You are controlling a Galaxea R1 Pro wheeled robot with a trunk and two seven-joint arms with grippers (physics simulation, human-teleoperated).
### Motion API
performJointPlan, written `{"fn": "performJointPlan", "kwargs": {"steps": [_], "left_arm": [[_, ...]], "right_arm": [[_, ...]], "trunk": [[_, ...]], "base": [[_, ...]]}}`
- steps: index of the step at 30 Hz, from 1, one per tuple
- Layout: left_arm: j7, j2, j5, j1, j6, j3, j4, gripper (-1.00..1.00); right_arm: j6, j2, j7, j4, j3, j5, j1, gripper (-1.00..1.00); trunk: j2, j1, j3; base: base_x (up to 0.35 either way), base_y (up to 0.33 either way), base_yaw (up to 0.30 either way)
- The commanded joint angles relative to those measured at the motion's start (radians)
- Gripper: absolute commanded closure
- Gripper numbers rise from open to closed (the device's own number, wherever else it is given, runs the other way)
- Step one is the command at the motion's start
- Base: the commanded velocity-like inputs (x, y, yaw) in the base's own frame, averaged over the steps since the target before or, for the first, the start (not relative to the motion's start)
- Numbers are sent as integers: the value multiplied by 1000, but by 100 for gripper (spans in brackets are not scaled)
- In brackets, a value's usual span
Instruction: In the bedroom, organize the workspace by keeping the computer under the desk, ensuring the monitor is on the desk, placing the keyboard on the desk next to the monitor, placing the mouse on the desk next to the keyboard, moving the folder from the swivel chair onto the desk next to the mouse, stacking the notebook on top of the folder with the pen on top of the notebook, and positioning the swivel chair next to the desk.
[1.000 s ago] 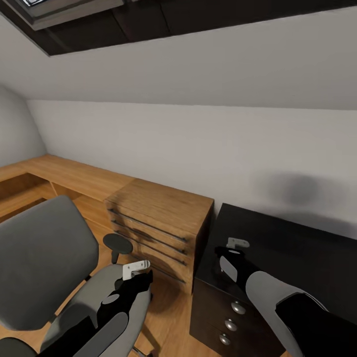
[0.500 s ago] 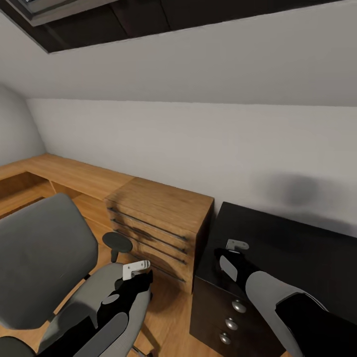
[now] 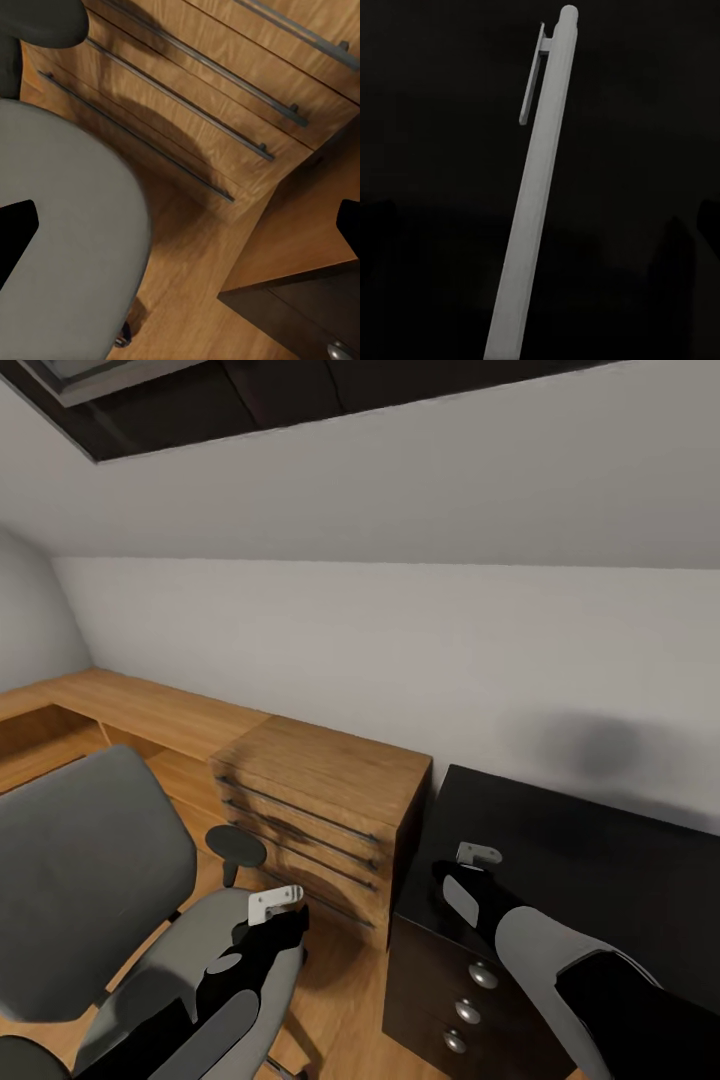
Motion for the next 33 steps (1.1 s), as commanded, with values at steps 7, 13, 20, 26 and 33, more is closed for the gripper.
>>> {"fn": "performJointPlan", "kwargs": {"steps": [7, 13, 20, 26, 33], "left_arm": [[6, 1, 3, -1, 4, -3, -1, -100], [6, 1, 4, -1, 4, -4, -1, -100], [6, -1, 4, -1, 4, -4, 0, -100], [6, -1, 4, -1, 5, -5, 0, -100], [6, -1, 4, -1, 5, -5, 0, -100]], "right_arm": [[10, -1, -7, -1, 7, -6, 0, -100], [10, 0, -8, -2, 7, -5, 0, 100], [9, -1, -8, -5, 7, -4, 0, 100], [10, -1, -10, -8, 7, -5, 0, 100], [10, -1, -10, -9, 6, -6, 0, 100]], "trunk": [[-1, 0, -1], [-1, 0, -1], [-1, 0, -1], [-1, 0, -1], [-1, 0, -1]], "base": [[0, 0, 0], [0, 0, 0], [0, 0, 0], [0, 0, 0], [0, 0, 0]]}}
